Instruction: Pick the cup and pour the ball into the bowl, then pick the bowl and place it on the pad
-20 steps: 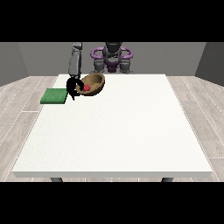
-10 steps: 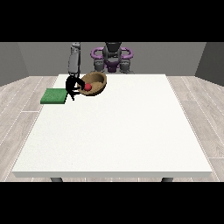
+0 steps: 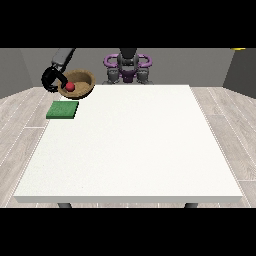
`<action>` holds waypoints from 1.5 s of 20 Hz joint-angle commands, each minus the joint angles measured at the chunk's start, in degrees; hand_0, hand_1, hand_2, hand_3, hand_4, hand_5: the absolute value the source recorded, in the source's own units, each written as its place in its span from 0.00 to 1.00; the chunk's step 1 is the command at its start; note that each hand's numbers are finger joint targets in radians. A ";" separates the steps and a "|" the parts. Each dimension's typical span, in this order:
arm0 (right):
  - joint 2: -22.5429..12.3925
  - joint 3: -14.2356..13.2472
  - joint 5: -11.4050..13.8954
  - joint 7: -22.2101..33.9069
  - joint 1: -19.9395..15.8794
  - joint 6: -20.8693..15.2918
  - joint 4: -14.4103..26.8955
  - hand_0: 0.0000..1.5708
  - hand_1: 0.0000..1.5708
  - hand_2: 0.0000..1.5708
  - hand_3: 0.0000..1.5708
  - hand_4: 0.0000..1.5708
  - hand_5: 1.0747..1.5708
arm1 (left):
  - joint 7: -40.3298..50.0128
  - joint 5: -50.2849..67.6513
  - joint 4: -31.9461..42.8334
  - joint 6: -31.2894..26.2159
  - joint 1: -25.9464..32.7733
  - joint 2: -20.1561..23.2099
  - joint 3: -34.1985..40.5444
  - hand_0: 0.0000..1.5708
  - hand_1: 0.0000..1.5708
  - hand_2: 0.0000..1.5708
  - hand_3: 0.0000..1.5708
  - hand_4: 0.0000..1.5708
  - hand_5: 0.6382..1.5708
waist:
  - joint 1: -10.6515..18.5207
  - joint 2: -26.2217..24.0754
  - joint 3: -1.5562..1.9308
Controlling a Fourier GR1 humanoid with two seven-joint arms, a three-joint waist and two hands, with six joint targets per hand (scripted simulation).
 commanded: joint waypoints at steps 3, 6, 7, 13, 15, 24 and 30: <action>-10.58 -4.91 -3.64 4.66 -2.07 8.54 0.04 1.00 1.00 1.00 0.43 0.68 0.99 | -3.44 0.23 2.99 -1.90 2.46 3.22 2.37 0.00 0.00 0.00 0.00 0.77 0.97 | -3.28 0.51 0.10; -8.63 -5.67 -2.66 -0.05 -0.90 8.50 4.01 1.00 1.00 1.00 0.34 0.70 0.99 | -3.03 0.52 -0.92 -0.53 2.73 1.11 0.20 0.00 0.00 0.00 0.00 0.77 0.97 | -0.49 1.93 0.15; -7.72 -3.93 -2.15 3.41 -2.29 7.51 -0.47 1.00 1.00 1.00 0.29 0.71 0.99 | -7.36 0.52 5.32 -2.29 3.10 4.23 3.43 0.00 0.00 0.00 0.00 0.77 0.98 | -2.96 3.24 0.10; -10.94 -8.32 -3.50 0.21 -5.90 7.70 3.16 1.00 1.00 1.00 0.29 0.71 0.99 | -11.36 1.80 6.62 -4.72 1.57 6.64 4.08 0.00 0.00 0.00 0.00 0.77 0.98 | -1.12 9.26 0.12; -10.16 -10.55 -4.83 -3.34 -6.36 8.01 8.31 1.00 1.00 1.00 0.27 0.68 0.99 | -8.43 1.96 1.95 -1.47 0.43 3.94 2.00 0.00 0.00 0.00 0.00 0.77 0.98 | 0.79 10.43 0.19; -6.51 -11.04 -6.28 -4.62 -6.83 8.42 10.71 1.00 1.00 1.00 0.35 0.65 1.00 | -11.40 1.96 4.16 -3.76 2.79 5.86 2.09 0.00 0.00 0.00 0.00 0.77 0.99 | 0.87 9.33 0.15; -9.83 -13.97 -7.16 -2.33 -8.37 5.49 15.68 1.00 1.00 1.00 0.74 0.12 0.97 | -7.11 4.06 2.05 -2.93 1.25 6.44 1.64 0.00 0.00 0.00 0.00 0.76 0.99 | 1.52 9.35 0.17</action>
